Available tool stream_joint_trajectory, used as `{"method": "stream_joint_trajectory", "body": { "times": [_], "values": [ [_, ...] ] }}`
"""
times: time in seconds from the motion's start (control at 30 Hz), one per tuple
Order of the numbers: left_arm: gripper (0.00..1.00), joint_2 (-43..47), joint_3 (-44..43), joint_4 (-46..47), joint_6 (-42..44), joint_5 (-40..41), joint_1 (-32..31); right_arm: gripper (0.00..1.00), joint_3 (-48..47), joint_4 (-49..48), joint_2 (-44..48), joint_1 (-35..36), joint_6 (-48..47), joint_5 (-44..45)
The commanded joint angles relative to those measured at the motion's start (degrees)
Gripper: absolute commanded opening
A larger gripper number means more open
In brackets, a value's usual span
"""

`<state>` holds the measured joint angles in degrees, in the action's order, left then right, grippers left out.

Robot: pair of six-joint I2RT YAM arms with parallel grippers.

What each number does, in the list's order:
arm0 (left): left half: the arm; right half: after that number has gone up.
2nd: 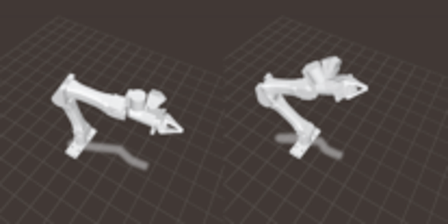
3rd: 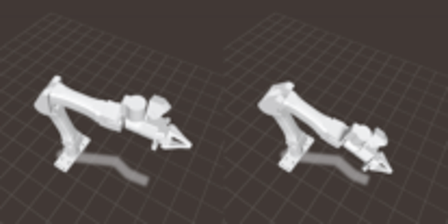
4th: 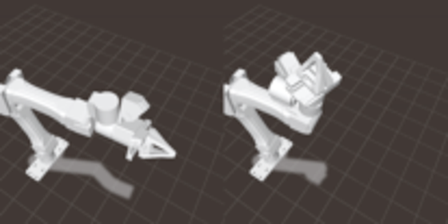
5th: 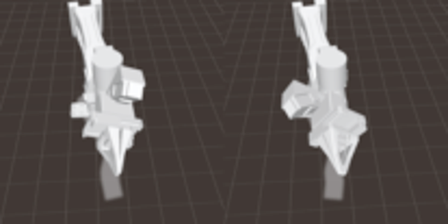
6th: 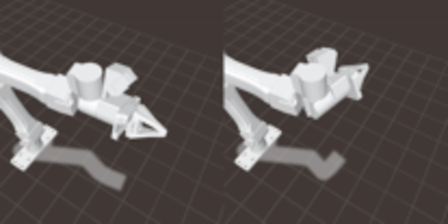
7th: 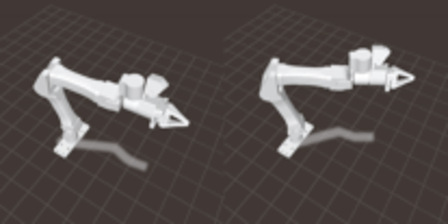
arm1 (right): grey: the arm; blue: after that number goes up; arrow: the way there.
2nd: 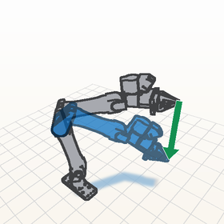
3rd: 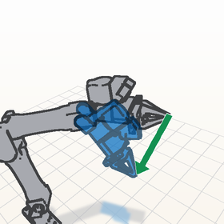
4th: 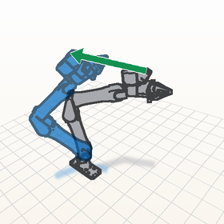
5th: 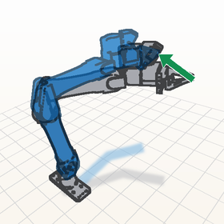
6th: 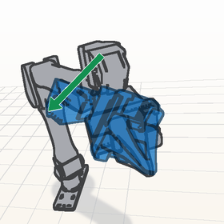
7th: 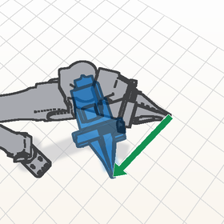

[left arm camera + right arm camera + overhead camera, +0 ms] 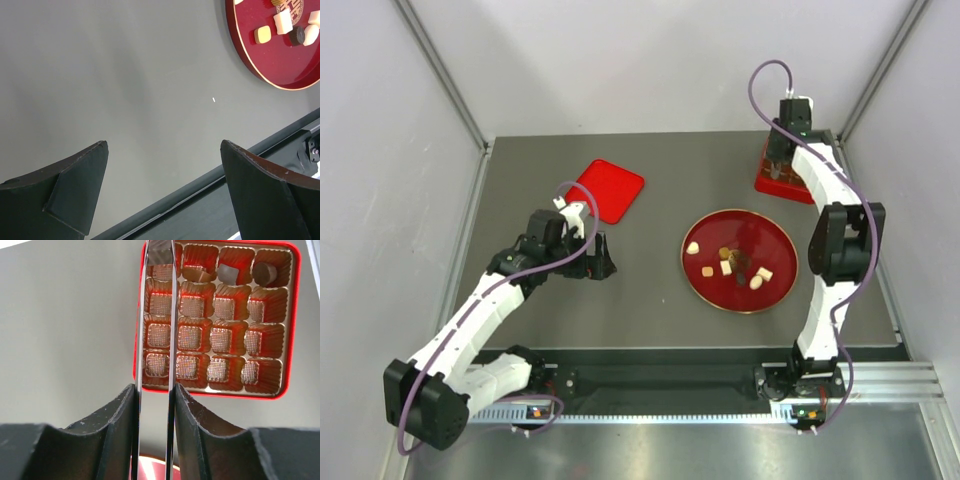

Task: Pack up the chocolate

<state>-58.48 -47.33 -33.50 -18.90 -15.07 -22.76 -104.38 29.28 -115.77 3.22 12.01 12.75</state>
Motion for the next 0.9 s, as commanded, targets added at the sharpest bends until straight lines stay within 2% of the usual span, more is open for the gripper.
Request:
{"method": "stream_joint_trajectory", "body": {
  "times": [0.0,0.27,0.53,0.87],
  "values": [
    [0.99,-0.06,-0.04,1.24,0.53,0.66,-0.18,0.33,-3.29,-3.61,-0.69,-0.85,-0.23,-0.01],
    [0.99,-0.14,-0.13,1.06,0.53,0.83,-0.18,0.34,-3.29,-3.79,-1.39,-1.11,-0.23,-0.01],
    [0.99,-0.14,-0.13,1.06,0.53,0.92,-0.18,0.40,-3.81,-3.70,-1.83,-1.12,-0.58,0.87],
    [0.99,0.38,-0.04,1.15,0.44,1.01,-0.18,0.41,-5.75,-1.25,1.06,-1.29,-1.64,1.75]
  ]
}}
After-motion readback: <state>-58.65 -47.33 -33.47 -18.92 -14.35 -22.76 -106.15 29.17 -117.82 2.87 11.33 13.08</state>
